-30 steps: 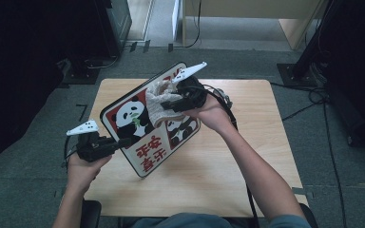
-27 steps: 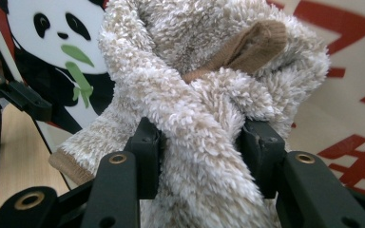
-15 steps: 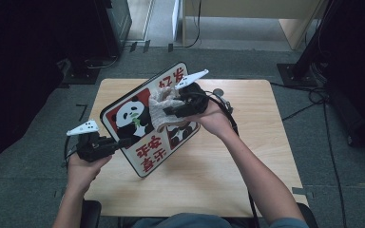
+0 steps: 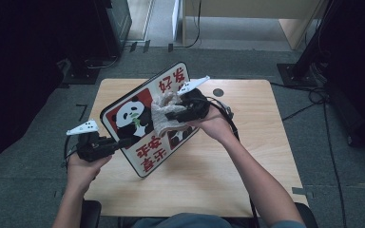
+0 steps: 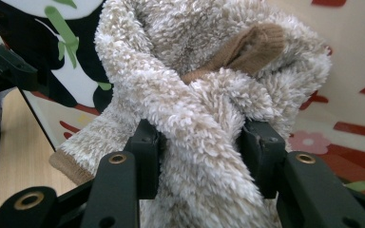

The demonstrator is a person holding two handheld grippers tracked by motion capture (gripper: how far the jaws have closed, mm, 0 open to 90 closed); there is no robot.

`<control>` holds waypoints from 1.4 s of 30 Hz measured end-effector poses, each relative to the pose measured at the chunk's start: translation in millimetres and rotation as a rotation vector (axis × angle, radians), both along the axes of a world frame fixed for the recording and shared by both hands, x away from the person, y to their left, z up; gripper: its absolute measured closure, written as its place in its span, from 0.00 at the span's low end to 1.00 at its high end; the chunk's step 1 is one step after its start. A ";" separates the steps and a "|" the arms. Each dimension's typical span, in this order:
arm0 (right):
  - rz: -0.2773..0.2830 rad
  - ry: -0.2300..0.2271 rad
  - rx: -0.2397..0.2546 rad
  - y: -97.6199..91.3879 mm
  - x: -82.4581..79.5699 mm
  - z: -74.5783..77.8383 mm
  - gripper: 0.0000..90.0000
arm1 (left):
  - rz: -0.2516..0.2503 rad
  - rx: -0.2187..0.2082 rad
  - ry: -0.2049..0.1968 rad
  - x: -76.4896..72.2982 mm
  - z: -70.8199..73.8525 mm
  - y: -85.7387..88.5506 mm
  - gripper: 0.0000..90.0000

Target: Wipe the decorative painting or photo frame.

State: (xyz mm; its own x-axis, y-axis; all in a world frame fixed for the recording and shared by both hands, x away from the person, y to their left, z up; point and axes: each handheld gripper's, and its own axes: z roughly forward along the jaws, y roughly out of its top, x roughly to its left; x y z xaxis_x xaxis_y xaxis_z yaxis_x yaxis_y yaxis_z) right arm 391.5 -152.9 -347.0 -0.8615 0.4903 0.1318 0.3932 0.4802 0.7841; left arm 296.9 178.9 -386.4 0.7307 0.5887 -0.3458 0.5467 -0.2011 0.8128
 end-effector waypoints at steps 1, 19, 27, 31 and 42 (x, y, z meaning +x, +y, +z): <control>0.000 0.000 0.002 -0.3 -0.2 -1.3 0.63 | -0.001 0.000 0.000 0.1 -0.1 0.1 0.87; 0.001 0.024 0.014 -5.4 -2.6 -21.4 0.63 | -0.001 0.005 0.000 -0.8 0.6 -0.8 0.87; 0.006 0.031 0.010 -7.9 -3.6 -32.5 0.62 | -0.003 0.010 -0.006 -1.1 0.8 -0.8 0.87; 0.005 0.037 0.015 -9.0 -4.5 -37.2 0.62 | -0.003 0.013 -0.011 -1.2 0.7 -0.9 0.87; 0.002 0.055 0.017 -11.2 -6.8 -51.1 0.62 | -0.008 0.011 -0.008 -1.5 0.9 -1.1 0.86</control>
State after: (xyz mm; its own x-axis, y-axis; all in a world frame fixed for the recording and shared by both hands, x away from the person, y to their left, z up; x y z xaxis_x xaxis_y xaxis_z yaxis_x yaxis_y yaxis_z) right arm 384.7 -164.1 -398.1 -0.8538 0.4858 0.1870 0.4349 0.4683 0.7691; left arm 295.4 177.8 -385.5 0.7381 0.5866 -0.3333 0.5386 -0.2148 0.8147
